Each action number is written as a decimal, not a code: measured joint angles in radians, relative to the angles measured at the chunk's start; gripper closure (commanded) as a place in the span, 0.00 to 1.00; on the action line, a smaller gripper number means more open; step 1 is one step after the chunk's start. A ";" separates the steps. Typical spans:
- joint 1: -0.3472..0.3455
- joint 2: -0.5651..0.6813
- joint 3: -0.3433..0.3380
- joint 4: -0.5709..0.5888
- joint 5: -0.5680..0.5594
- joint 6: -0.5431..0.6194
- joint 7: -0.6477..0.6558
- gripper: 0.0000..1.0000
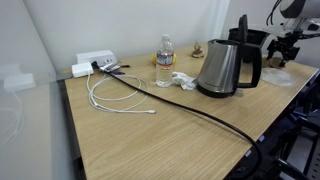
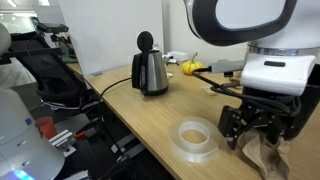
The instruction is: Put the brown paper bag in the black bin
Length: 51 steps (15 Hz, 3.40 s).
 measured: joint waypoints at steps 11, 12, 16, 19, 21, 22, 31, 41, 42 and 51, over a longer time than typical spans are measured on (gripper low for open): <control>0.007 0.054 -0.029 0.052 0.007 0.069 0.000 0.82; 0.008 0.053 -0.033 0.052 0.007 0.070 0.000 0.89; 0.042 0.019 -0.087 0.042 -0.045 0.082 0.001 1.00; 0.079 -0.077 -0.139 0.005 -0.137 0.093 0.005 1.00; 0.095 -0.169 -0.152 -0.026 -0.218 0.104 0.015 1.00; 0.101 -0.225 -0.153 -0.041 -0.277 0.115 0.035 1.00; 0.091 -0.561 0.066 -0.132 -0.344 0.254 0.033 1.00; 0.113 -0.436 0.118 -0.135 0.032 0.379 -0.190 1.00; 0.112 -0.421 0.112 -0.131 0.063 0.379 -0.205 1.00; 0.109 -0.270 0.079 -0.061 0.221 0.362 -0.268 0.52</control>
